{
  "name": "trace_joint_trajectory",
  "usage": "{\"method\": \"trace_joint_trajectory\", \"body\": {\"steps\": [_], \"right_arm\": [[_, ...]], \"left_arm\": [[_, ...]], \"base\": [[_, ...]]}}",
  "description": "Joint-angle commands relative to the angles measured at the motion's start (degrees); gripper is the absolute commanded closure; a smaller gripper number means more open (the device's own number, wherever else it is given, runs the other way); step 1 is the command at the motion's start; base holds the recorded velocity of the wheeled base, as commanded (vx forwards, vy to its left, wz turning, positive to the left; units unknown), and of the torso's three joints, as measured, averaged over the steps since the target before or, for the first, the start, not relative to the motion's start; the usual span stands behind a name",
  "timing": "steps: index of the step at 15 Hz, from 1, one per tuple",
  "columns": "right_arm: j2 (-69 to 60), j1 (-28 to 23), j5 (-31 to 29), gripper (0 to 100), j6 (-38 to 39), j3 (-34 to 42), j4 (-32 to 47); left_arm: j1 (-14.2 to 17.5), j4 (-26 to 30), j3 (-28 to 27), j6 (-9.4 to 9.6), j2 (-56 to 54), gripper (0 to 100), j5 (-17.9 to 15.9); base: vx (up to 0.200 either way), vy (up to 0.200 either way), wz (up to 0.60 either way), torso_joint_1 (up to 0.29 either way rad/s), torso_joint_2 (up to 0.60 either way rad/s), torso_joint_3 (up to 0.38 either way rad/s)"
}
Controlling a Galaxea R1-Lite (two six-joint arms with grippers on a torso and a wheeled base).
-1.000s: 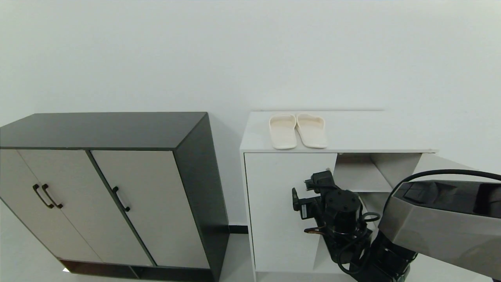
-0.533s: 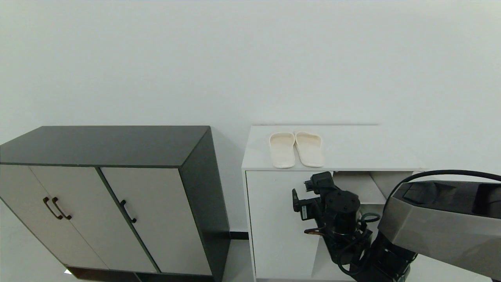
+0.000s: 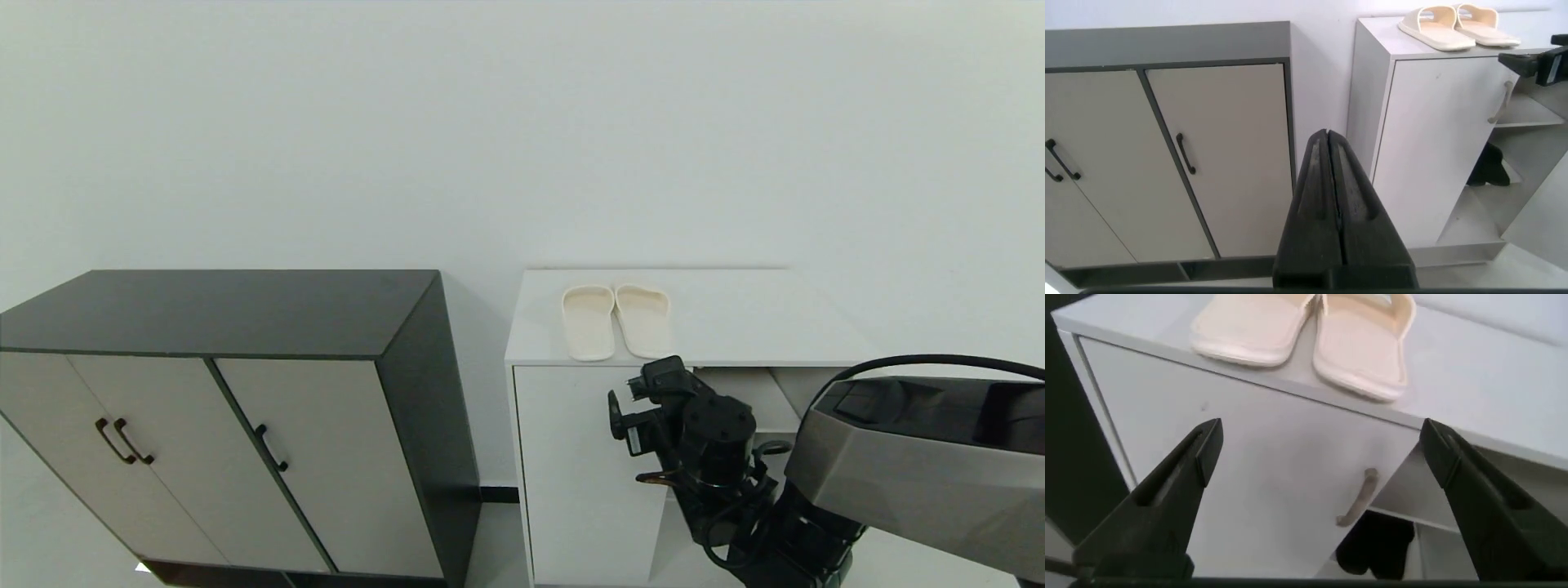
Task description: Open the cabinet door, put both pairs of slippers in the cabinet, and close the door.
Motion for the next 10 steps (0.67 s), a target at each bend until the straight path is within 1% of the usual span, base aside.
{"method": "trace_joint_trajectory", "body": {"steps": [1,2,3,4,6,10], "right_arm": [[-8.45,0.32,0.31,0,3.06,-3.04,13.19],[-10.64,0.32,0.31,0,6.14,-5.85,20.04],[-14.77,0.32,0.31,0,12.91,-11.04,32.08],[-16.53,0.24,0.31,0,16.95,-14.11,39.03],[-17.76,0.32,0.31,0,20.46,-16.40,43.95],[-16.53,0.32,0.13,0,21.17,-15.78,43.69]], "left_arm": [[0.01,-0.01,0.00,0.02,0.01,100,-0.04],[0.01,-0.01,0.00,0.02,0.01,100,-0.04],[0.01,-0.01,0.00,0.11,0.01,100,0.05],[0.01,-0.01,0.00,0.11,0.01,100,-0.04],[0.01,-0.01,0.00,0.02,0.01,100,0.05],[0.01,-0.01,0.00,0.02,-0.07,100,0.05]], "base": [[0.000,0.000,0.00,0.000,0.00,0.000],[0.000,0.000,0.00,0.000,0.00,0.000],[0.000,0.000,0.00,0.000,0.00,0.000],[0.000,0.000,0.00,0.000,0.00,0.000],[0.000,0.000,0.00,0.000,0.00,0.000],[0.000,0.000,0.00,0.000,0.00,0.000]]}}
